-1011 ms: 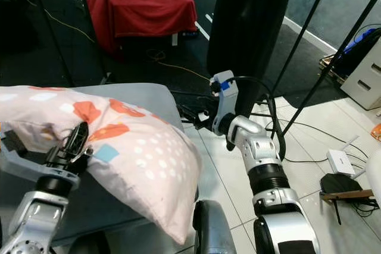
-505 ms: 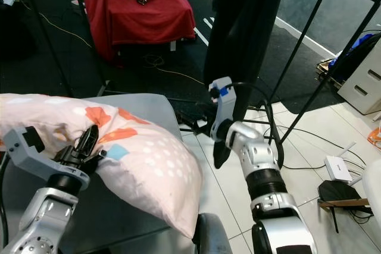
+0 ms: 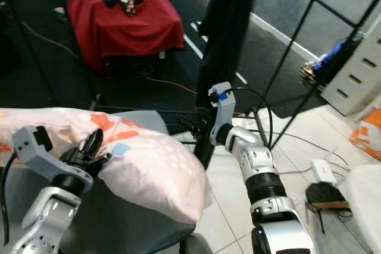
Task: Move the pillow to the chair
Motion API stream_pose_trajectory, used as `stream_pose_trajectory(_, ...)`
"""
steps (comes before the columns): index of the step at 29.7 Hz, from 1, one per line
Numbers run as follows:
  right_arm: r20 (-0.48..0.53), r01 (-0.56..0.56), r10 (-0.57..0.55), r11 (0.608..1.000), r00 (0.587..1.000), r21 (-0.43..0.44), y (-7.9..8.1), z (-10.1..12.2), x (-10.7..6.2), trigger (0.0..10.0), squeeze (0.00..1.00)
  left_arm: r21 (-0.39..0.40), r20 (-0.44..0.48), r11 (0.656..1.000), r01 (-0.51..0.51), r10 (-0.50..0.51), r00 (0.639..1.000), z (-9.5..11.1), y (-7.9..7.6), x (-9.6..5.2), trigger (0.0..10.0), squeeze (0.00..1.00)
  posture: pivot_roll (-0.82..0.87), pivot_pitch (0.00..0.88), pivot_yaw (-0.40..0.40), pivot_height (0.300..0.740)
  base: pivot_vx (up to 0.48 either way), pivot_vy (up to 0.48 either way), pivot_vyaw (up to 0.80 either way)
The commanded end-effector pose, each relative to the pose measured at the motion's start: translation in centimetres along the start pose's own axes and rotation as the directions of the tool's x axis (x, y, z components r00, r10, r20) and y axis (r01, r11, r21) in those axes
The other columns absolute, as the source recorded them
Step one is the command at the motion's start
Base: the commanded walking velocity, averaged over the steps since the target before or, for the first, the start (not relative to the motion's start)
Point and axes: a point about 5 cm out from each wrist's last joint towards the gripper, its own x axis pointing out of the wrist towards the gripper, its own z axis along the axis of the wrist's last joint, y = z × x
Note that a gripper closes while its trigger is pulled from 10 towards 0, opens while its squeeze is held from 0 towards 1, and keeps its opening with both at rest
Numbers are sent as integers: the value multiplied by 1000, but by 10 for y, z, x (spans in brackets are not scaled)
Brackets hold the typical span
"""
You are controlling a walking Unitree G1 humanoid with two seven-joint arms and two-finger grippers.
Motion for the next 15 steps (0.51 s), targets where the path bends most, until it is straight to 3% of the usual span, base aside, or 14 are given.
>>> stream_pose_trajectory(1,11,15,-15,1000,1000,4,-4,2,-3,10000,0,-4,48,999,44,-44,998,5,-11,2,10000,0,-106,22,-143,671,0,0,0)
stream_pose_trajectory(15,18,25,-25,1000,1000,-3,-7,4,-6,10000,0,58,38,998,21,-23,999,3,-9,1,10000,0,-108,24,-141,711,0,0,0)
